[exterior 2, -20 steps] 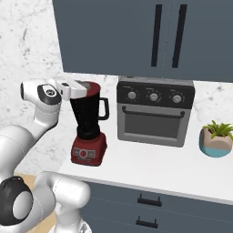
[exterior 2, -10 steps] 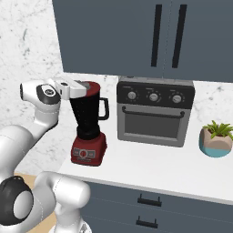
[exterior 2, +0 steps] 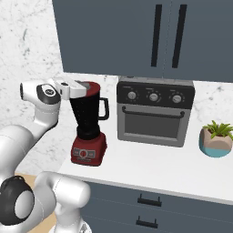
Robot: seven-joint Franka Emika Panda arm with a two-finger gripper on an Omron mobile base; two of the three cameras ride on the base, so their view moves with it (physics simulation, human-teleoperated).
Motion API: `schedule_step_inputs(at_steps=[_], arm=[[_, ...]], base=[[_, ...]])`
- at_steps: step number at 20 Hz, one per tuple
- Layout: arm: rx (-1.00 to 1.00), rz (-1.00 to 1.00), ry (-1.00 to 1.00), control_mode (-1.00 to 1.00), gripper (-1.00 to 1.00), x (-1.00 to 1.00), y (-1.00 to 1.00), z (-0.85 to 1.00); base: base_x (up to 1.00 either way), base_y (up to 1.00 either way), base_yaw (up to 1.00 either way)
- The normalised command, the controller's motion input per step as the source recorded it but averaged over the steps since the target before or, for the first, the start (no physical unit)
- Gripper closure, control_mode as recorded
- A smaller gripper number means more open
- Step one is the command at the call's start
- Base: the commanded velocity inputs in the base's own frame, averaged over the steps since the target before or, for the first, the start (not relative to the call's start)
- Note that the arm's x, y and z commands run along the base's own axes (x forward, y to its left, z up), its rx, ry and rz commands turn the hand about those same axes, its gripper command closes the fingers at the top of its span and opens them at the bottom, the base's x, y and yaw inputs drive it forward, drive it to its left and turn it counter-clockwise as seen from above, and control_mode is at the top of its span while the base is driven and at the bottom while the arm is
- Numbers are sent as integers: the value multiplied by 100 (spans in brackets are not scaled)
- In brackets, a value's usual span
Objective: Close the lid blender by securely placing the lid on top.
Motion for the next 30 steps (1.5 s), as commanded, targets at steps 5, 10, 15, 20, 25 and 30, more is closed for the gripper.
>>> schedule_step_inputs(at_steps=[5,10,15,20,25,30], arm=[[0,0,0,-100,-100,0,-2,0],[1,0,0,-100,-100,0,0,10],[3,0,0,-100,-100,0,0,32],[6,0,-15,-100,-100,-77,-41,14],[-4,0,-9,-100,-100,-100,-71,-66],[-25,0,3,-100,-100,-100,-55,-100]], base=[[0,0,0],[0,0,0],[0,0,0],[0,0,0],[0,0,0],[0,0,0]])
